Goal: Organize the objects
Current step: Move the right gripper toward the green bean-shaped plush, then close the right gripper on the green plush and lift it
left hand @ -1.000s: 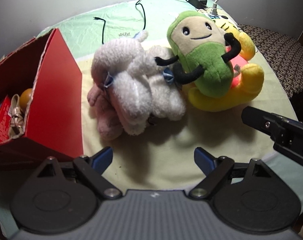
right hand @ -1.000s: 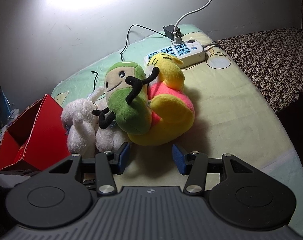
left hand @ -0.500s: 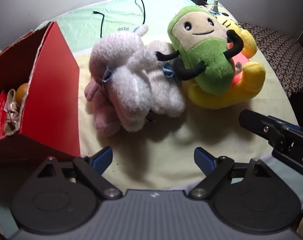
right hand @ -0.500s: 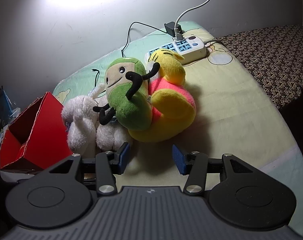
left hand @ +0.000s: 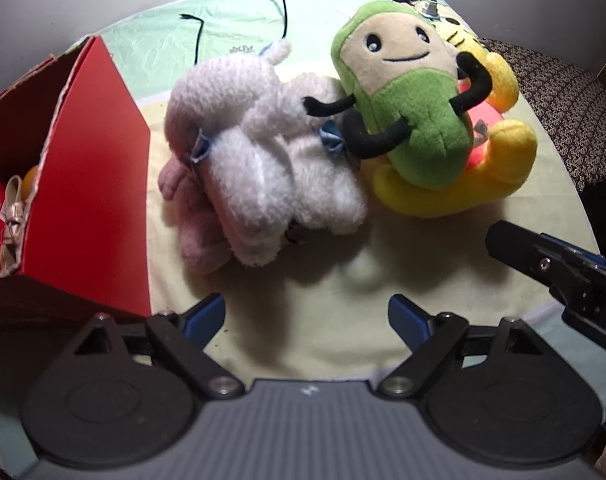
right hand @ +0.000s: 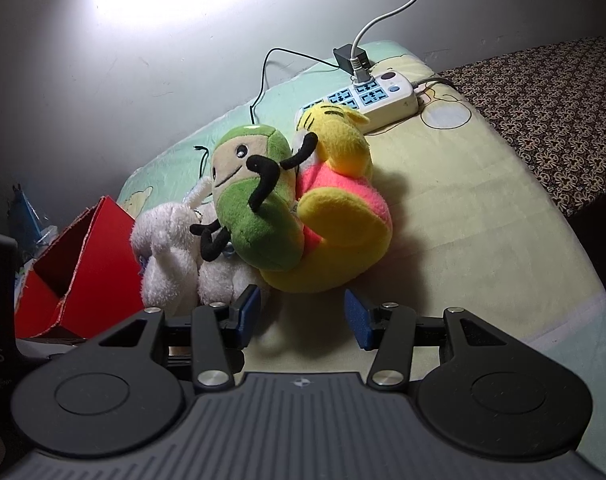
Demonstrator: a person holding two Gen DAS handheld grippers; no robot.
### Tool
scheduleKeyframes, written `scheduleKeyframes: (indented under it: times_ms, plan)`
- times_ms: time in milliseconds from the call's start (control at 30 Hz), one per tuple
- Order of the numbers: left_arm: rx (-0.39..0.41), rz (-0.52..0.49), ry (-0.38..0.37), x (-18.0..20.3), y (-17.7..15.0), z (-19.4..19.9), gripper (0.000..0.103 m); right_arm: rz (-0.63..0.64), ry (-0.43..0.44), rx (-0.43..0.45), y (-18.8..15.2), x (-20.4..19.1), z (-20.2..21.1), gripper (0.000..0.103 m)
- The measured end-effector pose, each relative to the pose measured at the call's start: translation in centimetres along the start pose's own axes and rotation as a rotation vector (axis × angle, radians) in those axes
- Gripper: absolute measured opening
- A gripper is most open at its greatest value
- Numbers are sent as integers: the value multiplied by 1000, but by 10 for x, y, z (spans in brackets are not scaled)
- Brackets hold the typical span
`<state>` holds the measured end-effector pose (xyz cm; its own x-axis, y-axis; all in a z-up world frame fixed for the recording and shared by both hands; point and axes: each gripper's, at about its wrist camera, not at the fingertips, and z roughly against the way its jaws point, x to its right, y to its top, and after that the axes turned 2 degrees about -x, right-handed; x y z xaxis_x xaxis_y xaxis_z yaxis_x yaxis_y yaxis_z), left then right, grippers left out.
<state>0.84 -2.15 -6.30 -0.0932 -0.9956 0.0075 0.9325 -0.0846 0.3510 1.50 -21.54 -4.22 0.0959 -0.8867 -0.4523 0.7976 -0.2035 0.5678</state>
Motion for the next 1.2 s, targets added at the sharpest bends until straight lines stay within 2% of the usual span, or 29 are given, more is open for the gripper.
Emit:
scheduleKeyframes:
  times_ms: [67, 233, 367, 500, 600, 733, 867, 1000, 1067, 1200]
  plan:
    - [14, -13, -18, 1, 4, 4, 87, -14, 46, 22, 7, 4, 6, 51]
    - [112, -46, -105, -1, 20, 23, 87, -50, 169, 104, 33, 17, 22, 51]
    - [160, -66, -227, 1, 37, 30, 87, -79, 243, 81, 56, 24, 11, 51]
    - [188, -67, -299, 6, 51, 33, 87, -82, 258, 40, 71, 26, -10, 51]
    - [222, -80, -338, 4, 55, 44, 87, -90, 255, 45, 79, 32, -17, 51]
    - [254, -116, -320, 1, 49, 56, 87, -71, 291, 39, 86, 34, -22, 51]
    - [270, -126, -389, -5, 45, 67, 87, -39, 310, -24, 86, 25, -38, 52]
    - [279, -177, -397, 14, 56, 56, 87, -73, 307, -50, 90, 29, -55, 53]
    - [285, -183, -384, 21, 61, 48, 87, -79, 316, -65, 90, 31, -59, 55]
    - [239, -148, -310, 23, 74, 15, 86, -79, 340, -106, 90, 31, -71, 56]
